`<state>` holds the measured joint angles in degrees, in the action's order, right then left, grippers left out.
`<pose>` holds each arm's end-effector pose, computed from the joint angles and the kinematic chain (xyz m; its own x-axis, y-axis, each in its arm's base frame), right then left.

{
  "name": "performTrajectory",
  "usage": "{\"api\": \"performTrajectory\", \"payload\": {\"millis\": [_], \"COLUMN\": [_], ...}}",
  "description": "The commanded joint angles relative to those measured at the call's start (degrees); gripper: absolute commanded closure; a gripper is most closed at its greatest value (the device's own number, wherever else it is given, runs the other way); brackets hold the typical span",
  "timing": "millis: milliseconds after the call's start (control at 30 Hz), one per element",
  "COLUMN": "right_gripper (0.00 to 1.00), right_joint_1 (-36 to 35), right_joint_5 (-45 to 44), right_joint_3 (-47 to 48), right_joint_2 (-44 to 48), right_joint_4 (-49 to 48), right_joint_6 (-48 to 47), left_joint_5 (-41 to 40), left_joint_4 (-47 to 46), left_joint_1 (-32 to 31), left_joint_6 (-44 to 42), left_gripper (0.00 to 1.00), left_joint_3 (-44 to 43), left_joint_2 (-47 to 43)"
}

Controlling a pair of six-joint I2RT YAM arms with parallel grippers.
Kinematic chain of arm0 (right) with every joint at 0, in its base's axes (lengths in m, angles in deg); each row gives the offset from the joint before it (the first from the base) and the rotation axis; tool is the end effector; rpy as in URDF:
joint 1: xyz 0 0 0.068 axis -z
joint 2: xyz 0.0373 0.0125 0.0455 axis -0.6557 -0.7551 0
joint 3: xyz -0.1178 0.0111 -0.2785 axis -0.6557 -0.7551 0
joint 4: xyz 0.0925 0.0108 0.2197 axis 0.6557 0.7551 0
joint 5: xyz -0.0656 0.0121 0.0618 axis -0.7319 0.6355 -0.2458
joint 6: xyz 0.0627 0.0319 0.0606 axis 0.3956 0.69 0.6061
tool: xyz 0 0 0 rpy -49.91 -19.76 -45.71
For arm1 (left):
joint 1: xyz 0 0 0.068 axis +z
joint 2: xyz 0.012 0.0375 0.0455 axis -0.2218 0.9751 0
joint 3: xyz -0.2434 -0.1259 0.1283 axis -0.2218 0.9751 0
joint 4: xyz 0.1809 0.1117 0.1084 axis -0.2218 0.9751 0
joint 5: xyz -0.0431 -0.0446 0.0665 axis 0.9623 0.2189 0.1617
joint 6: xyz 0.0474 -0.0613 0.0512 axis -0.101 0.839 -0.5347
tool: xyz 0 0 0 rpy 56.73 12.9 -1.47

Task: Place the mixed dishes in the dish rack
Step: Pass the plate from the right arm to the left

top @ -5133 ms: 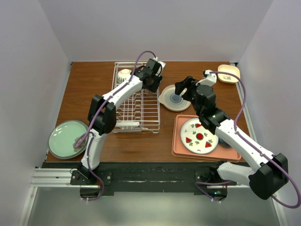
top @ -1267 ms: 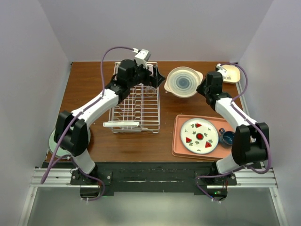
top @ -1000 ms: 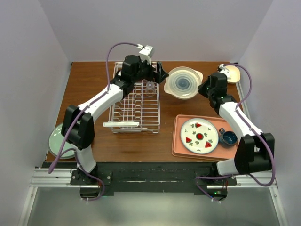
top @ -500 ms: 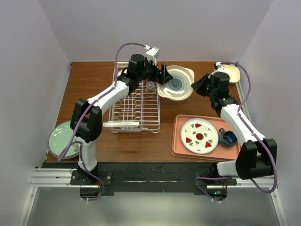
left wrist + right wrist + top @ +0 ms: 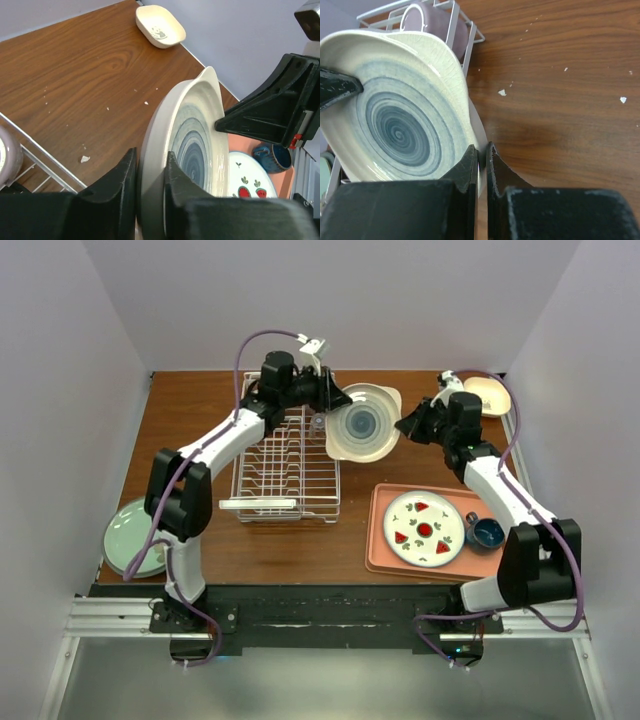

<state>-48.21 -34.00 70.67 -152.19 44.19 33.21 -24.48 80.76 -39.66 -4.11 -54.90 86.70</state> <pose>0.3389 0.0681 0.3187 -0.4997 0.3594 -0.7881 -0.1951 0.8398 0.5066 0.4270 -0.2668 0.3387 -0.5108 -0.0984 -0.8541 0.7087 0.5142 -0.4831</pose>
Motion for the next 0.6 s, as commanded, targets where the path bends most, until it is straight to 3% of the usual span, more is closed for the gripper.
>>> {"api": "performTrajectory", "payload": {"millis": [0, 400, 567], "right_gripper": [1.00, 1.00, 0.75], "right_joint_1": [-0.3, -0.7, -0.7], "right_joint_5": [5.1, 5.8, 5.5], "right_joint_3": [4.7, 6.6, 7.1], "right_joint_2": [1.4, 0.4, 1.3], "right_joint_4": [-9.4, -8.4, -8.1], "right_joint_6": [2.4, 2.4, 2.5], "left_joint_5": [6.9, 3.1, 0.1], "left_joint_4": [-1.2, -1.9, -2.0], "left_joint_1": [-0.6, -0.4, -0.5], "left_joint_6": [-1.8, -1.8, -1.7], "left_gripper": [1.00, 1.00, 1.00], "left_joint_3": [2.0, 8.1, 10.3], "left_joint_2": [-5.1, -15.0, -19.5]}}
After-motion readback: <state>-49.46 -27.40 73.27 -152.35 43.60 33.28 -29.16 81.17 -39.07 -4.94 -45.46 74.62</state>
